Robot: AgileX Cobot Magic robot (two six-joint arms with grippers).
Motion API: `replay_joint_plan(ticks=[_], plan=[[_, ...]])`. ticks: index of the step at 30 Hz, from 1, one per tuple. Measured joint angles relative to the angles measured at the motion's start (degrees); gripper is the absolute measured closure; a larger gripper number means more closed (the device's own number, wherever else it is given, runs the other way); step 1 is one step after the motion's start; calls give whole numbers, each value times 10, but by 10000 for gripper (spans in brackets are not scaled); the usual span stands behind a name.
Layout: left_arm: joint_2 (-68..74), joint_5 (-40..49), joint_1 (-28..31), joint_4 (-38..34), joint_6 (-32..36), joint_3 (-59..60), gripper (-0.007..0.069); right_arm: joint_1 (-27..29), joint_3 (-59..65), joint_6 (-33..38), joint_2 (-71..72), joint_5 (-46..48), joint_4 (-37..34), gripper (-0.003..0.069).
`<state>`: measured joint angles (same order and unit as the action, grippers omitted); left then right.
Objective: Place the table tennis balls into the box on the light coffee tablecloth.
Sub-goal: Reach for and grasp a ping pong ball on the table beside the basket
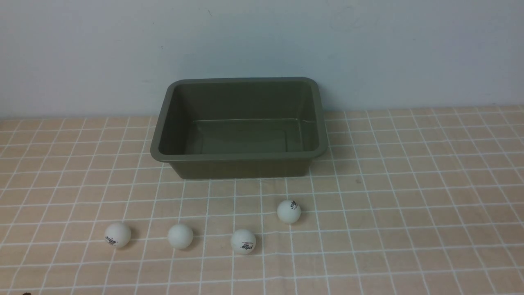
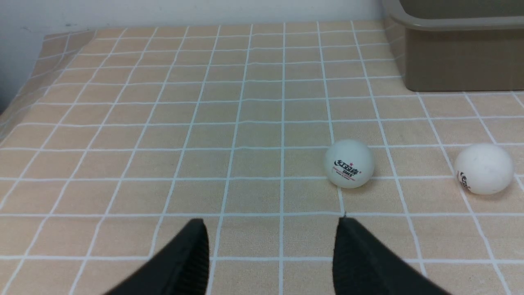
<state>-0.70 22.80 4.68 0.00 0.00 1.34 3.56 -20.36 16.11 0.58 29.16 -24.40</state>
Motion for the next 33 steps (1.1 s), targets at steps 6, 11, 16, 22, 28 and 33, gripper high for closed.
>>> replay_joint_plan(ticks=[6, 11, 16, 22, 28, 33], plan=[[0, 0, 0, 0, 0, 0, 285, 0, -2, 0, 0, 0, -53, 147], [0, 0, 0, 0, 0, 0, 285, 0, -2, 0, 0, 0, -65, 147], [0, 0, 0, 0, 0, 0, 285, 0, -2, 0, 0, 0, -81, 147], [0, 0, 0, 0, 0, 0, 285, 0, -2, 0, 0, 0, -85, 147], [0, -26, 0, -7, -6, 3, 285, 0, -2, 0, 0, 0, -85, 147], [0, -84, 0, -129, -68, 3, 285, 0, -2, 0, 0, 20, -85, 147]])
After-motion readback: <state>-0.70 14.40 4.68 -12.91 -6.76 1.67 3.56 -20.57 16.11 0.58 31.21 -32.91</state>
